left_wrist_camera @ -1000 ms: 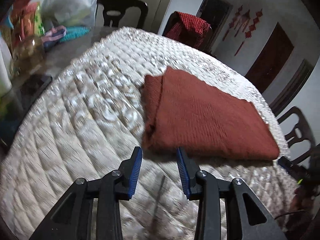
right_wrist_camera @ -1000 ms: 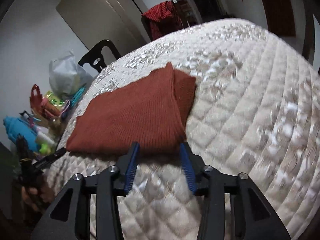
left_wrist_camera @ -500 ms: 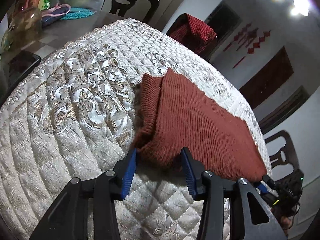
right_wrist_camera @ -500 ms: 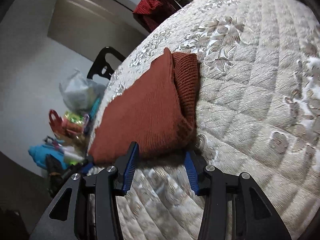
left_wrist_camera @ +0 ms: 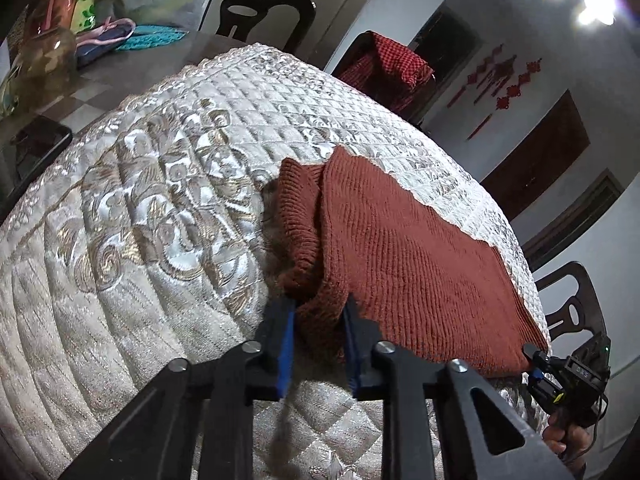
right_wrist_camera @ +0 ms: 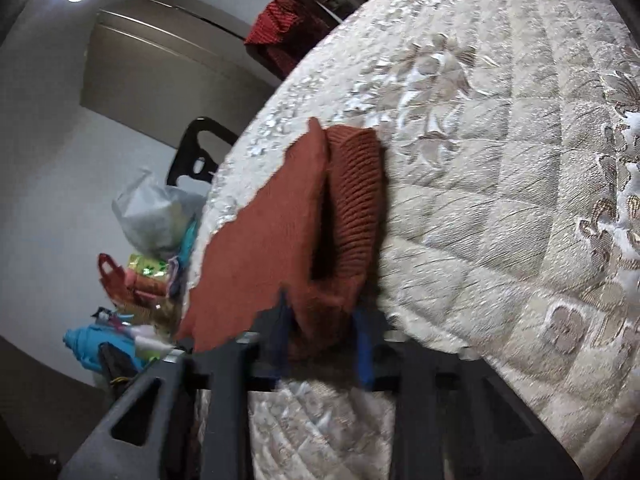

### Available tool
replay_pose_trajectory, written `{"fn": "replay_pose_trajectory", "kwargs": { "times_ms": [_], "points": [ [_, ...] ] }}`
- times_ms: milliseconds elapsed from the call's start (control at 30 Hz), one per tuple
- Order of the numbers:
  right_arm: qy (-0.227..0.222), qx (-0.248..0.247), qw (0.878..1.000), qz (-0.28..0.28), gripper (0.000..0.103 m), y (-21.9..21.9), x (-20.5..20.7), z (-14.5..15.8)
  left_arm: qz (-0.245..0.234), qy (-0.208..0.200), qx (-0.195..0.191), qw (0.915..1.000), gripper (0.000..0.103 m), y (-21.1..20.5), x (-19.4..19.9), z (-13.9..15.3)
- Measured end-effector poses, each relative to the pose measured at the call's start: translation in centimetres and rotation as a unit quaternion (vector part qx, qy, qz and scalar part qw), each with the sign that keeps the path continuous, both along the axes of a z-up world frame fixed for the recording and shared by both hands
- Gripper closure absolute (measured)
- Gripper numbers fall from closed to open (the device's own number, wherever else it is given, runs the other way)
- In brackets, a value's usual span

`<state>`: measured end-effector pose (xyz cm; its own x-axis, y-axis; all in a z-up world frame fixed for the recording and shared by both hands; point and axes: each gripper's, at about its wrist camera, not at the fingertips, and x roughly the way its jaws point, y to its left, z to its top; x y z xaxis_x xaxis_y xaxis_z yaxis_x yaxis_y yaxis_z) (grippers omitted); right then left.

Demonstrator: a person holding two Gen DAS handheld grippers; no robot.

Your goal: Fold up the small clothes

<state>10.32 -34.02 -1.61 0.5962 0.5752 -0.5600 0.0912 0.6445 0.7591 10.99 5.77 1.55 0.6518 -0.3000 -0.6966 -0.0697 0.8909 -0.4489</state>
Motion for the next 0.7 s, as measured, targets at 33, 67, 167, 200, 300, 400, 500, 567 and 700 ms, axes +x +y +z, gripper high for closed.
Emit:
{"fn": "replay_pose_trajectory", "kwargs": {
  "times_ms": [33, 67, 167, 200, 300, 400, 500, 567, 700],
  "points": [
    [-0.001, -0.004, 1.000, 0.000, 0.085, 0.0, -0.1, 0.1, -0.003, -0.004, 0.004, 1.0000, 0.085, -0.1, -0.1, 0.2],
    [-0.004, -0.006, 1.000, 0.001, 0.086, 0.1, -0.1, 0.2, -0.005, -0.009, 0.006, 0.9999, 0.086, -0.1, -0.2, 0.5],
    [-0.017, -0.009, 1.000, 0.006, 0.087, 0.1, -0.6, 1.1, -0.013, -0.023, 0.005, 0.9996, 0.089, 0.0, -0.8, 1.4],
    [-0.020, -0.011, 1.000, 0.008, 0.087, 0.1, -0.9, 1.3, -0.016, -0.027, 0.004, 0.9995, 0.089, 0.1, -1.1, 1.7],
    [-0.024, -0.019, 0.999, 0.014, 0.087, -0.1, -1.9, 2.0, -0.026, -0.035, 0.001, 0.9990, 0.089, 0.2, -2.4, 2.3],
    [-0.023, -0.029, 0.999, 0.022, 0.087, -0.3, -3.2, 2.3, -0.037, -0.038, -0.001, 0.9986, 0.089, 0.2, -4.0, 2.6],
    [-0.018, -0.040, 0.999, 0.029, 0.087, -0.7, -5.3, 2.5, -0.048, -0.037, -0.001, 0.9982, 0.089, 0.0, -6.2, 2.5],
    [-0.017, -0.044, 0.998, 0.029, 0.087, -1.0, -6.7, 2.8, -0.055, -0.036, -0.003, 0.9978, 0.089, -0.1, -7.8, 2.3],
    [-0.018, -0.050, 0.998, 0.030, 0.087, -1.4, -9.2, 3.1, -0.061, -0.034, -0.008, 0.9975, 0.089, 0.0, -10.3, 2.1]
  ]
}}
